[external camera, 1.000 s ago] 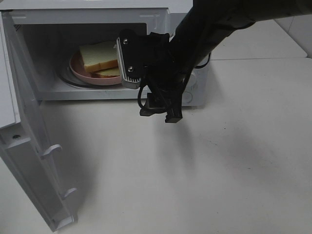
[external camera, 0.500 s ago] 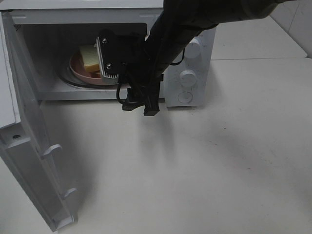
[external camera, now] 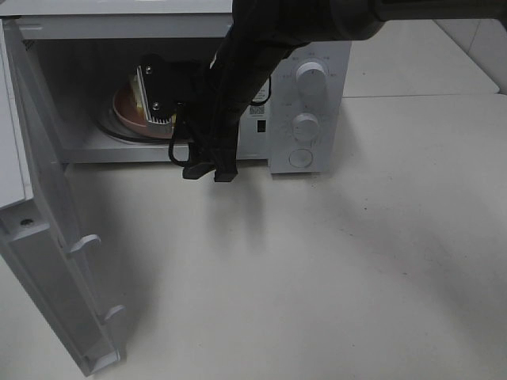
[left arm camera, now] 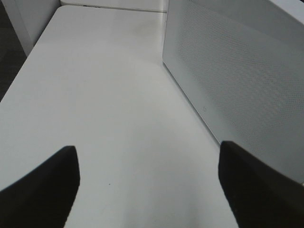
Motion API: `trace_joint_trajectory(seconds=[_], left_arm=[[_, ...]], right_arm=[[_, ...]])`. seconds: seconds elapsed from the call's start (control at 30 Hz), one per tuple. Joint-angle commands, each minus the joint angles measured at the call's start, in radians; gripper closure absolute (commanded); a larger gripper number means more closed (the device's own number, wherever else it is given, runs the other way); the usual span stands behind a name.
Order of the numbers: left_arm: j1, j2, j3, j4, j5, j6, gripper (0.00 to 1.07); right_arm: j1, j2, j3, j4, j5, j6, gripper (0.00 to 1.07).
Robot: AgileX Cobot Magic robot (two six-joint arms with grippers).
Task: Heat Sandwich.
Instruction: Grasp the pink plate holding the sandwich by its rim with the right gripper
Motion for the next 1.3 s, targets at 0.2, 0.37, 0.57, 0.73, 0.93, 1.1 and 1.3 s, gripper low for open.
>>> trace_joint_trajectory(seconds=[0.2, 0.37, 0.57, 0.73, 0.93, 1.1, 1.3], left_arm=[[0.005, -0.017, 0.002, 0.007, -0.015, 0.001, 0.3], [0.005, -0.017, 0.002, 0.007, -0.015, 0.001, 0.3], [0.005, -0.017, 0.002, 0.007, -0.015, 0.001, 0.3], [0.005, -0.017, 0.002, 0.007, -0.015, 0.001, 0.3], [0.005, -0.017, 0.002, 0.007, -0.015, 0.001, 0.3], [0.005, -0.017, 0.002, 0.007, -0.015, 0.001, 0.3], [0.005, -0.017, 0.002, 0.007, -0.015, 0.001, 0.3]], right_arm=[[0.002, 0.093, -0.133, 0.013, 0.064, -0.003, 0.45], [-0.001, 0.144, -0.223, 0.013, 0.092, 0.024, 0.46], [-0.035, 0.172, -0.285, 0.017, 0.094, 0.047, 0.46], [-0.057, 0.176, -0.29, 0.027, 0.083, 0.041, 0.46], [-0.07, 0.197, -0.29, 0.038, 0.045, 0.024, 0.46], [-0.074, 0.211, -0.291, 0.04, 0.0, 0.02, 0.46], [-0.082, 0.248, -0.368, 0.064, 0.012, 0.02, 0.46]])
